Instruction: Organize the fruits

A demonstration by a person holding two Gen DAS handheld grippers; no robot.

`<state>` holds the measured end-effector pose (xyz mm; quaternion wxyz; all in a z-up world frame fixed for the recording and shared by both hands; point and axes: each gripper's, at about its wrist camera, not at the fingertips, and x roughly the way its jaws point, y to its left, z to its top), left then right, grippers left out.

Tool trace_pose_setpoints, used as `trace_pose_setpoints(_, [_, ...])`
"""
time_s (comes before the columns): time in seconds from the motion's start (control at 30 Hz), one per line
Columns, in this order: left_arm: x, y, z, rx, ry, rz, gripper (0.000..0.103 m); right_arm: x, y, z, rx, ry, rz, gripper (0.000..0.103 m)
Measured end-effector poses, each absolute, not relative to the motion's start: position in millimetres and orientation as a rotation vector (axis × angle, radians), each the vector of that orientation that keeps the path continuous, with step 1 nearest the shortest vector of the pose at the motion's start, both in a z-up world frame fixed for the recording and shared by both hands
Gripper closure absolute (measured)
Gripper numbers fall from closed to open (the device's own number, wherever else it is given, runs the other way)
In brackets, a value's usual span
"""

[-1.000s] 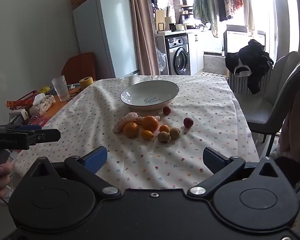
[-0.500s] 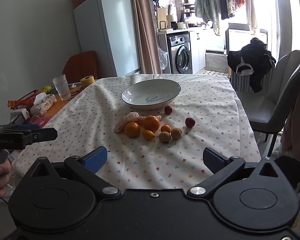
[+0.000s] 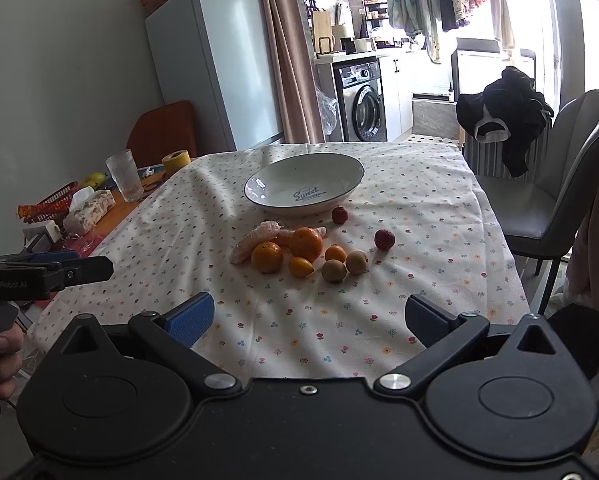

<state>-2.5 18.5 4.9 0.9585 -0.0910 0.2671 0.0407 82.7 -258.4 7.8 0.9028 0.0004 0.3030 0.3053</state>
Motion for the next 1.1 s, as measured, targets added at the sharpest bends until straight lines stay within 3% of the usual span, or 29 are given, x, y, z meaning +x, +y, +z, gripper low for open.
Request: trace_pose_setpoints(1.1, [-2.0,18.2,1.4,-0.172,0.547,0.082,0.0,79.9,-257.4,9.9,-0.011,0.625,0.644,0.0])
